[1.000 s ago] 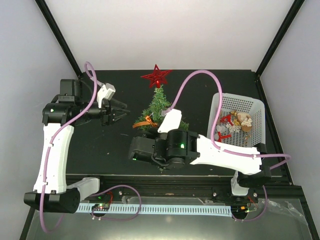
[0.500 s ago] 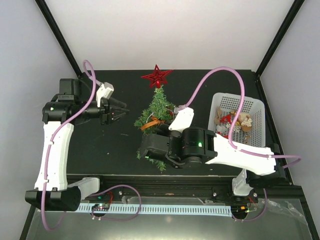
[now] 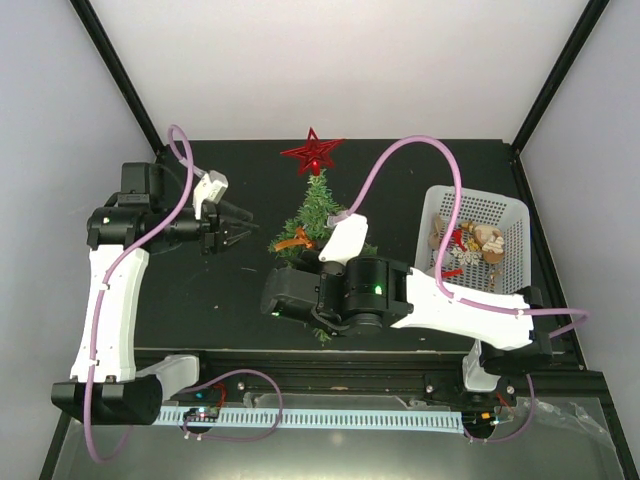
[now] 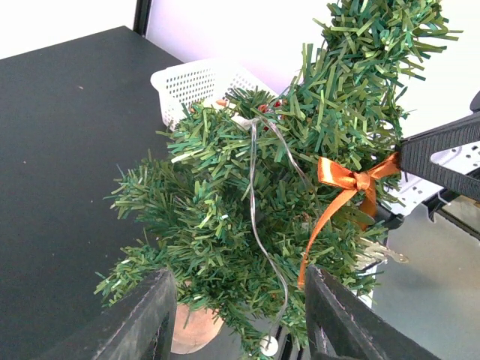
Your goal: Decorate the small christmas tree
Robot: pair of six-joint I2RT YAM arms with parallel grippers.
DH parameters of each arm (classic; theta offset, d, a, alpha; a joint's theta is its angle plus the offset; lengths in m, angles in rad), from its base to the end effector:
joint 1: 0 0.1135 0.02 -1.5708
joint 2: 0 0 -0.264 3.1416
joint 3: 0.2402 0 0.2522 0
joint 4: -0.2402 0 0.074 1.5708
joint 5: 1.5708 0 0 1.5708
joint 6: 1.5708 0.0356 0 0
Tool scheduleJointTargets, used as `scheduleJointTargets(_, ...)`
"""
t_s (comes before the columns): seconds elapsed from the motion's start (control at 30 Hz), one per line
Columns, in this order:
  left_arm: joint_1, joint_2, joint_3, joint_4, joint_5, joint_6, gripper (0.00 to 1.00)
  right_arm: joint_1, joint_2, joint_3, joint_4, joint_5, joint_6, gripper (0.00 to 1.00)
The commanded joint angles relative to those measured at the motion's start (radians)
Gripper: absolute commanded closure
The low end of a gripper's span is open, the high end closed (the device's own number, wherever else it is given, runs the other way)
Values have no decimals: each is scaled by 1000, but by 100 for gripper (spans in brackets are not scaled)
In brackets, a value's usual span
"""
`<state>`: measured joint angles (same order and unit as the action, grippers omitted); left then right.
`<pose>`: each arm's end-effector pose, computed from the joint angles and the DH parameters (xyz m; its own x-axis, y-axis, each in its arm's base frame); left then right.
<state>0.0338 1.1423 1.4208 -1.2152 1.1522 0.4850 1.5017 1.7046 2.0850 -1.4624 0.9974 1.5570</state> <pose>0.1827 -0.0264 0.4074 -0.4665 0.1738 -0.8673 0.8418 0.3883 -0.3750 0.0508 0.3014 0.4394 -0.5147 0.4188 -0.7481 0.0539 0.8867 0.4593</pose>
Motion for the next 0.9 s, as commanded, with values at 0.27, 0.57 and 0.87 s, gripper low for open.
scheduleJointTargets(0.27,12,-32,-21,-21,32,34,51,-3,-57,-18,120,45,-96,99)
scheduleJointTargets(0.57,15,-39,-21,-69,16,82,51,73,-199,-125,99,30,-143,99)
scheduleJointTargets(0.87,18,-34,-27,-71,22,90,51,154,-344,-279,-56,28,3,99)
